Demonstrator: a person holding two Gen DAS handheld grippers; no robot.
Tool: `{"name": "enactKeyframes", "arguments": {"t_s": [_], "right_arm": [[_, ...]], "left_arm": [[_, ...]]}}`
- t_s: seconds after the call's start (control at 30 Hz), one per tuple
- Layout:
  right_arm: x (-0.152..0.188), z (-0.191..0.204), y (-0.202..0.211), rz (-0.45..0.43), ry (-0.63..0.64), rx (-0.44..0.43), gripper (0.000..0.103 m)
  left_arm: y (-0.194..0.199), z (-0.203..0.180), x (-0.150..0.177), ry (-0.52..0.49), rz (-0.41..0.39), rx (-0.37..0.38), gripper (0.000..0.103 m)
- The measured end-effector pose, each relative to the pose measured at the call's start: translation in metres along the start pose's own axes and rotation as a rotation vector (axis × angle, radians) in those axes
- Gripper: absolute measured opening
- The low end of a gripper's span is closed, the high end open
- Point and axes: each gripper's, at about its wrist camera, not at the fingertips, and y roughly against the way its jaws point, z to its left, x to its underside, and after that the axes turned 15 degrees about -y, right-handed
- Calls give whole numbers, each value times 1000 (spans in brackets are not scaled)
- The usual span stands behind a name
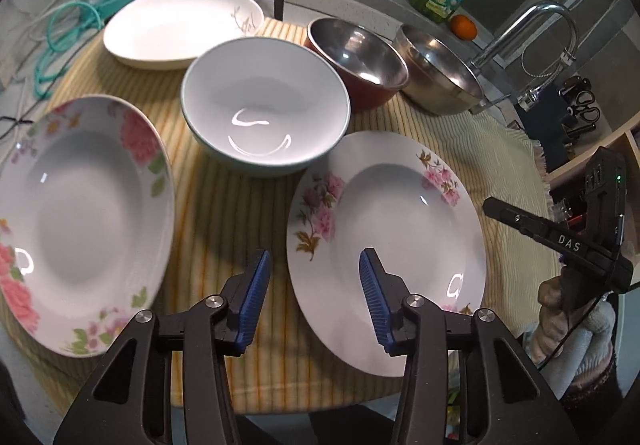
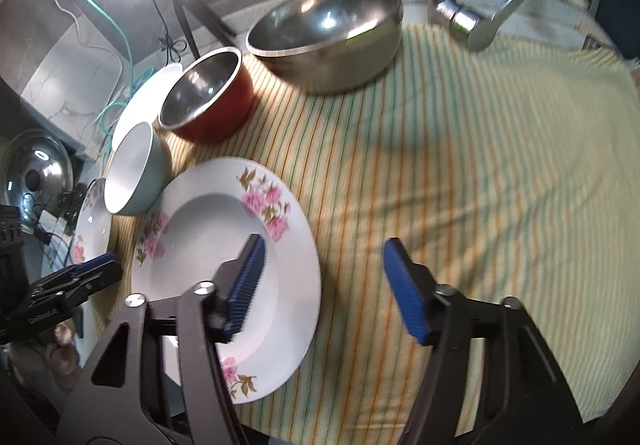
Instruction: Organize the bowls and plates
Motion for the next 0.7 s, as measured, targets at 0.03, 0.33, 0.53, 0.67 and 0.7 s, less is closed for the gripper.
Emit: {"name": "enactKeyframes", "arguments": {"t_s": [0.03,0.33,0.53,0.67,0.7], "right_arm": [[1,-1,-2,11,-1,-4,56],[3,-8,-21,93,-25,-33,39],[4,-6,-29,127,-30,-67,26],[5,-1,-30,125,-17,-62,24],[4,-2,-30,126,-20,-64,24]], "left_arm": [[-2,1,0,6,4,3,43],[-14,9,0,39,28,46,33],[-19,12,-2,39,36,64,29],[-21,13,-2,27,40,64,29],[-21,12,-2,24,42,65,29]]}}
